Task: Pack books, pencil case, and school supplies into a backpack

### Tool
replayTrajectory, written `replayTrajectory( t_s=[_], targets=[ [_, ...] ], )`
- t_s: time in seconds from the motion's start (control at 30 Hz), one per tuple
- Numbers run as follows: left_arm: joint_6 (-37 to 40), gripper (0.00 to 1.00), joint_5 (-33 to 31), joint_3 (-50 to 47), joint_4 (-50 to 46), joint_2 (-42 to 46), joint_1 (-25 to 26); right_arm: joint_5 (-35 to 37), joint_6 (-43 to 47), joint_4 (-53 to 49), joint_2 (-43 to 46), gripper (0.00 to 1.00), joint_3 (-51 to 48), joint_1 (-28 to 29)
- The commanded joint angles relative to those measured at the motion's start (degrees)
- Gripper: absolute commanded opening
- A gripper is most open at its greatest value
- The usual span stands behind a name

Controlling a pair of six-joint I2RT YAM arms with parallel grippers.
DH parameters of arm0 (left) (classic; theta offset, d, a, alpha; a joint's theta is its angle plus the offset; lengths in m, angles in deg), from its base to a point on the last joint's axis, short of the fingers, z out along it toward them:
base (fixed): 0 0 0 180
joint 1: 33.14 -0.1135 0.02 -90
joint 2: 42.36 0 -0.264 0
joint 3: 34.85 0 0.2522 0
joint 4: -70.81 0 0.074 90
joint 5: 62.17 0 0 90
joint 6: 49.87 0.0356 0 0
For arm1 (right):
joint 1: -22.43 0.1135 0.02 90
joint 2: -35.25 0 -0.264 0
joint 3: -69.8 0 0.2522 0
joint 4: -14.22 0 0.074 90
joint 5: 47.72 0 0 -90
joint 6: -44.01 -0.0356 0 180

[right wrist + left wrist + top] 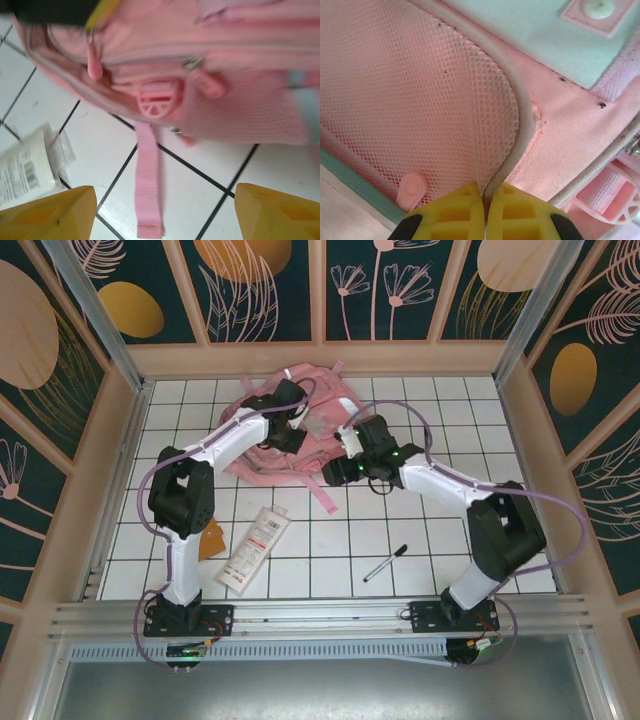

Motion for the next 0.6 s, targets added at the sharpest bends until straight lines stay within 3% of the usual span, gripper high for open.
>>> replayTrajectory(
  t_s=[0.0,0.2,0.57],
  targets=[
    [-2.4,0.0,3.2,6.8,-4.8,2.8,-0.3,-5.7,8.9,-5.5,-4.5,0.74,8.1,-2.0],
    [-3.9,0.0,10.2,13.8,-9.7,0.4,-0.3,-7.1,10.5,-8.2,-11.6,0.73,16.7,-6.0],
    [-3.1,0.0,11.4,25.3,-17.3,-5.8,-0.4,-6.1,17.1,-11.1,-15.0,0.67,21.4,-8.0]
  ],
)
